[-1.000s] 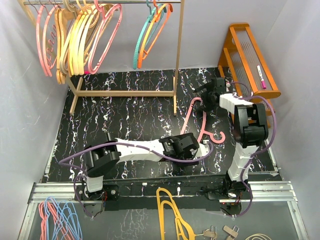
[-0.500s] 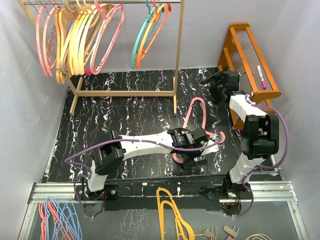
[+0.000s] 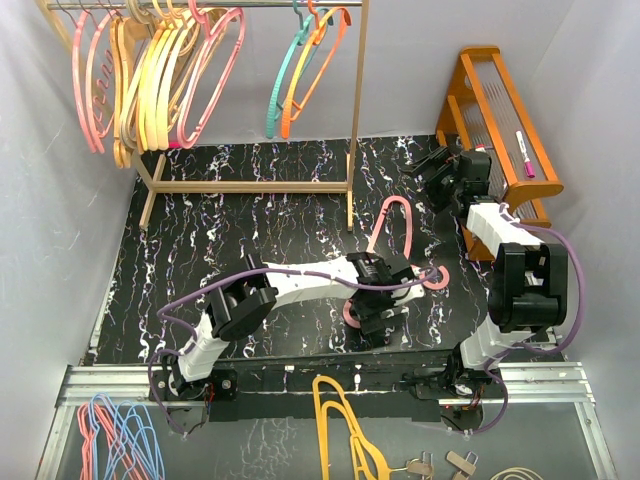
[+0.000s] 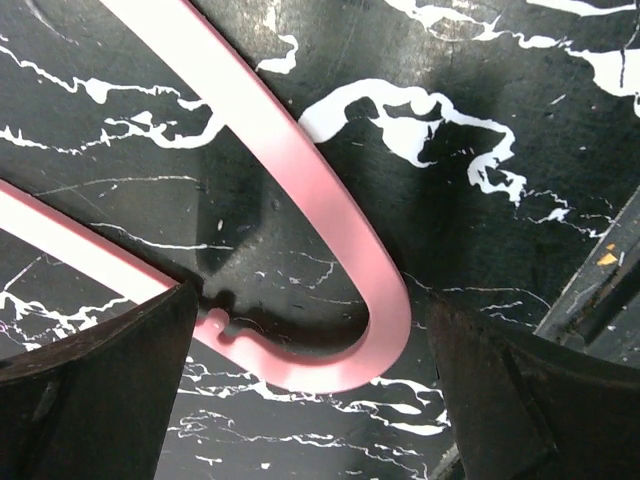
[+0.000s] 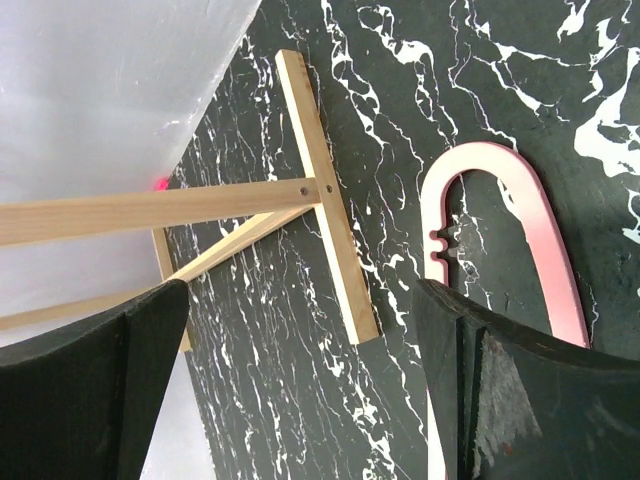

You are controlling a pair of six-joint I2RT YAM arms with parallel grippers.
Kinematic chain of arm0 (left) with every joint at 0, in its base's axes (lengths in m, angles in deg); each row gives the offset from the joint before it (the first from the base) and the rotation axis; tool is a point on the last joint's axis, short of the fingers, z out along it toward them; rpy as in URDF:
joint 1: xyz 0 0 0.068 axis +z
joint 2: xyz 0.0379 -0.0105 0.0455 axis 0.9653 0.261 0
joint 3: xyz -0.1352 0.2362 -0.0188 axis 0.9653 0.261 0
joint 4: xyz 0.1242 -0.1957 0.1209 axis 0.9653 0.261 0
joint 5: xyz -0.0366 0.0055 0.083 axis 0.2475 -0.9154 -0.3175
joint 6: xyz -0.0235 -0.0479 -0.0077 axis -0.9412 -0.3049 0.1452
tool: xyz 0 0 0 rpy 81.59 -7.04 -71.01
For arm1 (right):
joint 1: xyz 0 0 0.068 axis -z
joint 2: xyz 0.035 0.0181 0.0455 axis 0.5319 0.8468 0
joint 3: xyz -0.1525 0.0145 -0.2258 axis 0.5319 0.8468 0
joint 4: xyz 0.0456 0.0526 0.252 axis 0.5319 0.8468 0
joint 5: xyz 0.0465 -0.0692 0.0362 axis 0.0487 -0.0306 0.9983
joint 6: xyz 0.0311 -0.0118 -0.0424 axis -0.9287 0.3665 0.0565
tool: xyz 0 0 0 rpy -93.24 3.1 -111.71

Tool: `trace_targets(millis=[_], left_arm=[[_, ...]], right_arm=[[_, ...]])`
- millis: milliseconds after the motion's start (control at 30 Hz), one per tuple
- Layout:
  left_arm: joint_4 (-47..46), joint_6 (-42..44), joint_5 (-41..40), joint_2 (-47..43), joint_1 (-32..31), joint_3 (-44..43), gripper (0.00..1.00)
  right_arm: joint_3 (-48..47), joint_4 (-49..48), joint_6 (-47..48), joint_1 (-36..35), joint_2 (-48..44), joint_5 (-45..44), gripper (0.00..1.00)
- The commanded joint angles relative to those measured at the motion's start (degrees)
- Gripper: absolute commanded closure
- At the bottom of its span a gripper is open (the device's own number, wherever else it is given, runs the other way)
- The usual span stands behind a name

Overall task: Organize the hangers
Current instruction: Move the hanger to the center of the board, then pick up the hanger at the center of the board.

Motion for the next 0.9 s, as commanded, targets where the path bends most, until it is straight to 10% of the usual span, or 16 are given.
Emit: trace_targets(millis=[0, 500, 700, 867], left_arm=[[4.3, -1.5, 2.6, -0.1, 0.0, -2.8, 0.06], [6.8, -1.7, 6.9, -1.1, -2.3, 2.7, 0.25], [6.2, -2.0, 7.6, -0.4, -3.0, 6.2, 0.56], [5.6, -1.3, 4.6, -1.5, -2.9, 8.8, 1.0]], right_arm=[[-0.3, -5.5, 2.1, 1.8, -3.2, 2.3, 0.02], [2.2, -5.5, 0.8, 3.6, -3.4, 2.8, 0.02], [2.5, -5.5, 0.0, 4.2, -3.8, 3.0, 0.02], [2.9, -5.2, 1.0, 4.8, -4.5, 3.1, 0.02]])
